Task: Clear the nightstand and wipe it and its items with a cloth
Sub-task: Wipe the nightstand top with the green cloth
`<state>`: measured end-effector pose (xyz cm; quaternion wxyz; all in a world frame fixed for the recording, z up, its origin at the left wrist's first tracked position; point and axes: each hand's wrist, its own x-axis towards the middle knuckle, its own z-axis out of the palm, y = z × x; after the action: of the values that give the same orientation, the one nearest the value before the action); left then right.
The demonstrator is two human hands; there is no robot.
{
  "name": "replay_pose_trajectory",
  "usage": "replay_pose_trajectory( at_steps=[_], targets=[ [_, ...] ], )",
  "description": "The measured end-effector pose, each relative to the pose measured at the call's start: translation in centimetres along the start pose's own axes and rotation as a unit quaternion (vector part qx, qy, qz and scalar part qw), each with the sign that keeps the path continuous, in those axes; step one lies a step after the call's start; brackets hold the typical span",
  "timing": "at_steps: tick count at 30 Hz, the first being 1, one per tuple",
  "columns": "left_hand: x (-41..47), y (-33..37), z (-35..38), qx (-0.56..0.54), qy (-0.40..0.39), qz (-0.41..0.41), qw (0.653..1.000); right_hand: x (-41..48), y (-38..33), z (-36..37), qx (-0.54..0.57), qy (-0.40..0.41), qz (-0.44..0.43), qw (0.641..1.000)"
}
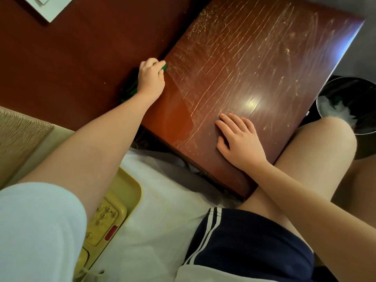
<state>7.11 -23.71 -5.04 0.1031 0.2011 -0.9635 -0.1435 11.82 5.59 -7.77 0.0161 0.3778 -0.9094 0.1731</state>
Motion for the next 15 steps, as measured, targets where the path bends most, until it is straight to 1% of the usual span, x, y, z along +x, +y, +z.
replay_pose_trajectory(
  at_steps=[3, 7, 11, 15],
  targets=[
    [-0.7, -0.1, 0.1, 0.002, -0.01, 0.045, 0.999, 0.0, 0.0, 0.0, 0.002, 0.009, -0.001, 1.0],
    [-2.5, 0.0, 0.3, 0.004, -0.021, 0.131, 0.991, -0.1, 0.1, 0.0, 0.002, 0.012, -0.004, 1.0],
    [-5.0, 0.4, 0.3, -0.003, -0.028, 0.175, 0.984, -0.1, 0.1, 0.0, 0.001, 0.013, -0.01, 1.0],
    [-8.7, 1.4, 0.4, -0.025, -0.043, 0.251, 0.967, -0.1, 0.0, -0.2, 0.005, 0.002, -0.007, 1.0]
  ],
)
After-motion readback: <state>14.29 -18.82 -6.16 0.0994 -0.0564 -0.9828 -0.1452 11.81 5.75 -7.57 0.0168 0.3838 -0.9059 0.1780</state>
